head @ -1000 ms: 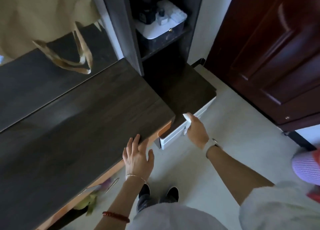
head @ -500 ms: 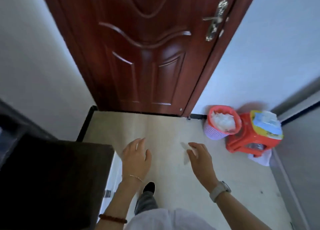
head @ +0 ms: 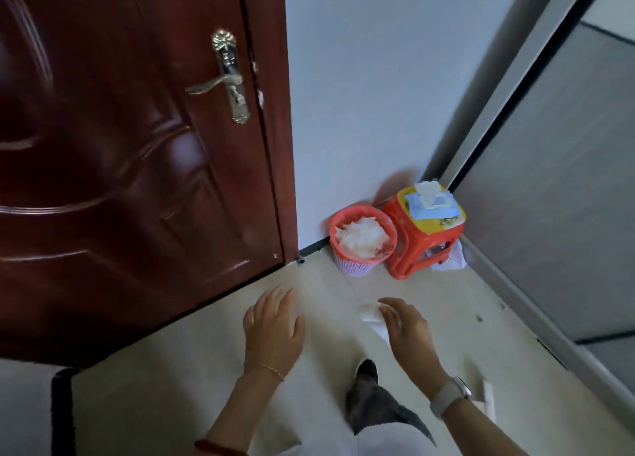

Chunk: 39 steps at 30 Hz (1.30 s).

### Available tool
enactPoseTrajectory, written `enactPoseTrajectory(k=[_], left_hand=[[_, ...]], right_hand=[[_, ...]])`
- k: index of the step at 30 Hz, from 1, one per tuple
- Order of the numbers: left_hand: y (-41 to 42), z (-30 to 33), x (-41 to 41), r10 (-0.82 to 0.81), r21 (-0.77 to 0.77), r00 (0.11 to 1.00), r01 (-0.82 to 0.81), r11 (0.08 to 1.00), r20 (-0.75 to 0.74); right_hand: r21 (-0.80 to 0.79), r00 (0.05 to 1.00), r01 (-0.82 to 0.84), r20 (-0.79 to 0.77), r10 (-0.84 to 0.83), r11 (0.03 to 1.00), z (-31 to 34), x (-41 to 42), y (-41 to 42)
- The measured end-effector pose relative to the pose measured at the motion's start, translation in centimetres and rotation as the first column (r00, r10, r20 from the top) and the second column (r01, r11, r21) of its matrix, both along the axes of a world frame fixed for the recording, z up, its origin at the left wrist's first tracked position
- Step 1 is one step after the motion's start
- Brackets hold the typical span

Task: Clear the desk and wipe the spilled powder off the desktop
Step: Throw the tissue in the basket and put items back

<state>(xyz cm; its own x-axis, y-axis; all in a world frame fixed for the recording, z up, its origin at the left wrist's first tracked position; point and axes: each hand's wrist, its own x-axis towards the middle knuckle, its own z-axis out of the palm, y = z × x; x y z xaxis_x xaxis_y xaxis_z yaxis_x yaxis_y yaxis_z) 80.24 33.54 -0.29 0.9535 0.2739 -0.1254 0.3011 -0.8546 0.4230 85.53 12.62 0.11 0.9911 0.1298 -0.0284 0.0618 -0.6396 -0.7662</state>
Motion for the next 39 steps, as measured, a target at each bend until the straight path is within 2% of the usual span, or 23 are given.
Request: enactPoseTrajectory(k=[3,6,9,13,15,20,22,25,28,32,36,39], left_hand=[[-0.7,-2.4,5.6,-0.057,0.058,0.994,0.063,0.996,-0.092],[-1.4,-5.1,12.5,-0.056,0.054,0.974,0.07,0.996,-0.219],[-2.3,-8.0,19.7,-0.029,0.064,0.953,0.051,0.997,-0.303],[-3.9,-11.9,28.8,0.059,0.057,0.935,-0.041,0.998,-0.35],[-4.2,-14.6,33.2,0.061,0.1,0.934,-0.027,0.995,-0.353],[-4.0,-20.9,40.6,0.119,0.161,0.917,-0.06,0.985,-0.381],[-4.0,-23.4,42.3,0.118,0.149,0.92,-0.066,0.987,-0.374],[-3.9,-26.2,43.7,0.113,0.128,0.911,-0.067,0.99,-0.397],[-3.6,-26.7,44.2,0.114,0.156,0.896,-0.05,0.986,-0.43],[-2.8,-23.9,44.0,0.191,0.156,0.908,-0.142,0.978,-0.373],[-0.8,-17.6,41.5,0.33,0.117,0.929,-0.314,0.942,-0.164],[1.2,-11.7,37.9,0.416,0.131,0.909,-0.411,0.902,-0.017]], right_hand=[[-0.005,0.995,0.072,-0.071,-0.072,0.997,-2.9,5.7,-1.3],[-0.037,0.992,0.072,-0.105,-0.076,0.997,-5.6,13.0,-2.2],[-0.075,0.991,0.01,-0.133,-0.02,0.997,-8.5,21.0,-2.7],[-0.147,0.979,-0.085,-0.194,0.055,0.985,-13.5,31.6,-2.8],[-0.18,0.968,-0.16,-0.221,0.119,0.971,-16.8,36.3,-2.3],[-0.17,0.897,-0.276,-0.4,0.19,0.946,-24.4,44.2,-0.7],[-0.202,0.867,-0.366,-0.428,0.254,0.908,-26.9,46.1,-0.1],[-0.343,0.814,-0.52,-0.478,0.331,0.783,-29.7,47.6,0.1],[-0.415,0.836,-0.516,-0.436,0.334,0.75,-29.9,47.7,0.1],[-0.454,0.826,-0.56,-0.367,0.427,0.693,-26.8,47.5,1.0],[-0.411,0.759,-0.65,-0.326,0.563,0.639,-19.6,47.2,4.2],[-0.328,0.678,-0.728,-0.216,0.702,0.602,-12.8,46.1,7.8]])
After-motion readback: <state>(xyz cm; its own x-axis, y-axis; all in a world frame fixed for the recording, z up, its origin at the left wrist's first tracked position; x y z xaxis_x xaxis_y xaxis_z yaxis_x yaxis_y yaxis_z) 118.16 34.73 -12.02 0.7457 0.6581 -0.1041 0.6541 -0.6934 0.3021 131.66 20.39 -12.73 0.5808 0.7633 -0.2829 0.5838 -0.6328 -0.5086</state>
